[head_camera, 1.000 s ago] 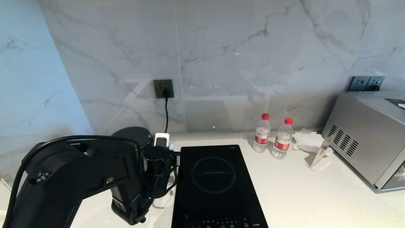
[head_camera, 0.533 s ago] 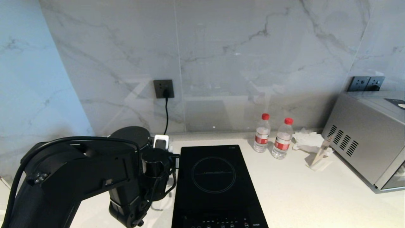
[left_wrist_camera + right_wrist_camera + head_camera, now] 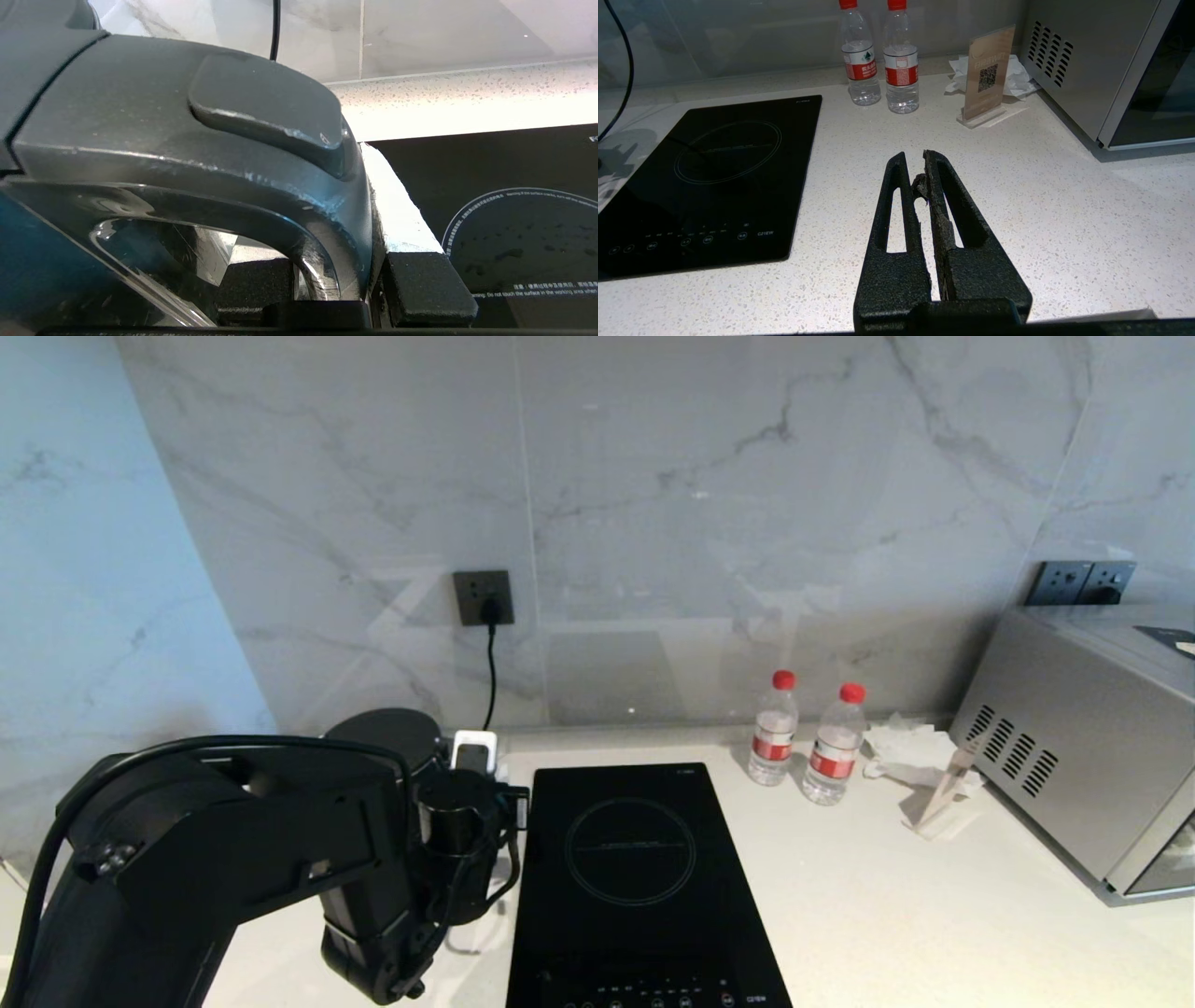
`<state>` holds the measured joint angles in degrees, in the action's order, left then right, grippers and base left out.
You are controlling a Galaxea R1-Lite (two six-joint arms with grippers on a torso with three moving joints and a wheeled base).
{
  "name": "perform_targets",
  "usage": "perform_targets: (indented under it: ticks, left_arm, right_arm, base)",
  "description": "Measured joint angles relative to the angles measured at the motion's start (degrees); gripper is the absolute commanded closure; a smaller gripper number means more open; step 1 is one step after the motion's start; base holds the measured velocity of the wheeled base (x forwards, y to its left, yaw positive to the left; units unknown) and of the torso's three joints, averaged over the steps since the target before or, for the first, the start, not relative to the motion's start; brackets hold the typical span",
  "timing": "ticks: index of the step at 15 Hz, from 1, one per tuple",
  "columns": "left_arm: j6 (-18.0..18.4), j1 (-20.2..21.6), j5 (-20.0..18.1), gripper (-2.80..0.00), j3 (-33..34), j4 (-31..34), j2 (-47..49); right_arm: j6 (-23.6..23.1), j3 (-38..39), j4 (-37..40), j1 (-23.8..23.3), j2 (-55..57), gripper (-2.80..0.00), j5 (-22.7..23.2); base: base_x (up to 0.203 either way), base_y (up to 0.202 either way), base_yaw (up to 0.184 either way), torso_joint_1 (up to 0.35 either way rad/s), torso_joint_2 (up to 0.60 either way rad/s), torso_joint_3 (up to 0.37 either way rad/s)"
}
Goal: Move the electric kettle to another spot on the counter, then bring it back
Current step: Place it on the power base
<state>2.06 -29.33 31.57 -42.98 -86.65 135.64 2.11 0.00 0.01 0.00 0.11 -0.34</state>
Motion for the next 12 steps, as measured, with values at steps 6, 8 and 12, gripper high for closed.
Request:
perform_targets:
  ticks: [6, 8, 12]
  left_arm:
    - [0.2, 0.1, 0.6, -2.80, -1.0, -0.3, -0.2]
    - [0.1, 0.1, 1.9, -2.80, -1.4, -0.1, -0.4]
    - [0.1, 0.1, 1.6, -2.80, -0.7, -0.3, -0.5]
  right_arm:
    - [0.0, 0.0, 0.0, 0.0, 0.0, 0.00, 0.0]
    - [0.0, 0.0, 0.0, 0.0, 0.0, 0.00, 0.0]
    - [0.0, 0.0, 0.0, 0.0, 0.0, 0.00, 0.0]
  base:
    - [0.000, 0.000, 0.000, 0.000, 0.00, 0.000]
    - [0.000, 0.000, 0.000, 0.000, 0.00, 0.000]
    - [0.000, 0.000, 0.000, 0.000, 0.00, 0.000]
